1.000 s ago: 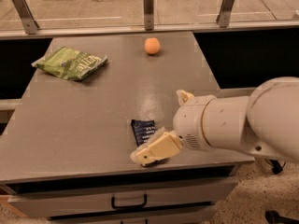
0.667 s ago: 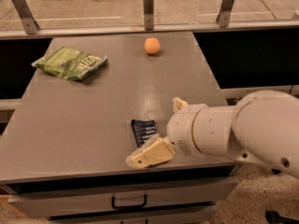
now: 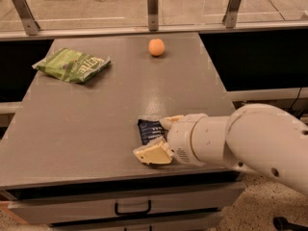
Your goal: Move rxbar blueberry near green jalapeno chip bag
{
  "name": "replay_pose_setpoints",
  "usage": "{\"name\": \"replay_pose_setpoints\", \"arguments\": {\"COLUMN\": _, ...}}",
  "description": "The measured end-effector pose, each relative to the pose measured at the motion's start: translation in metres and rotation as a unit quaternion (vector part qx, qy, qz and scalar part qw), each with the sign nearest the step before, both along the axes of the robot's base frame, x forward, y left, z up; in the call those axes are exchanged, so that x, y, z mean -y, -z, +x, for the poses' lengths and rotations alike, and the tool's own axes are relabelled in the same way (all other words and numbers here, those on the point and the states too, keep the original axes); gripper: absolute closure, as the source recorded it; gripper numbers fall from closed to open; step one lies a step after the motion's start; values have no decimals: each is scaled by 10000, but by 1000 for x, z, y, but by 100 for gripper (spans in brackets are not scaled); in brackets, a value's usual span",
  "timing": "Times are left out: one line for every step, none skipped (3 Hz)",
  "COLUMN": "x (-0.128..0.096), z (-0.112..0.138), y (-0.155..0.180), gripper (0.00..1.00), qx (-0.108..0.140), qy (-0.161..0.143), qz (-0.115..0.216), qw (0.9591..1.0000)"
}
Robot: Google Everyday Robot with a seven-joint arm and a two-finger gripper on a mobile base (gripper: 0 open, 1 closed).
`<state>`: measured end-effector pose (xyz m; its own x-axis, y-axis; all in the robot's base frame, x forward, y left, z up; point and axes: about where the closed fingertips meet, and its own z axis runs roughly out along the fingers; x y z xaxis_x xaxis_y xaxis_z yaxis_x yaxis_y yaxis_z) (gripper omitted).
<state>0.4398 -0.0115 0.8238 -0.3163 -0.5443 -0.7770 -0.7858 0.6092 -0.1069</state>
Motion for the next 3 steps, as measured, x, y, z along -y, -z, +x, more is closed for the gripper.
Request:
{"name": "replay_pose_setpoints", "arguments": {"x": -1, "z": 0, "y": -2, "gripper": 65, "qx": 4, "qy": 20, "qz": -14, "qw": 10000}}
{"name": "replay_pose_setpoints", "arguments": {"x": 0, "z": 2, "y": -20, "gripper": 88, "qx": 166, "qy": -22, "qz": -24, "qw": 9999}}
{"name": "replay_pose_setpoints", "arguments": {"x": 10, "z": 9, "y": -50, "gripper": 100, "qx": 488, "qy": -146, "qz": -185, "qw": 9985}}
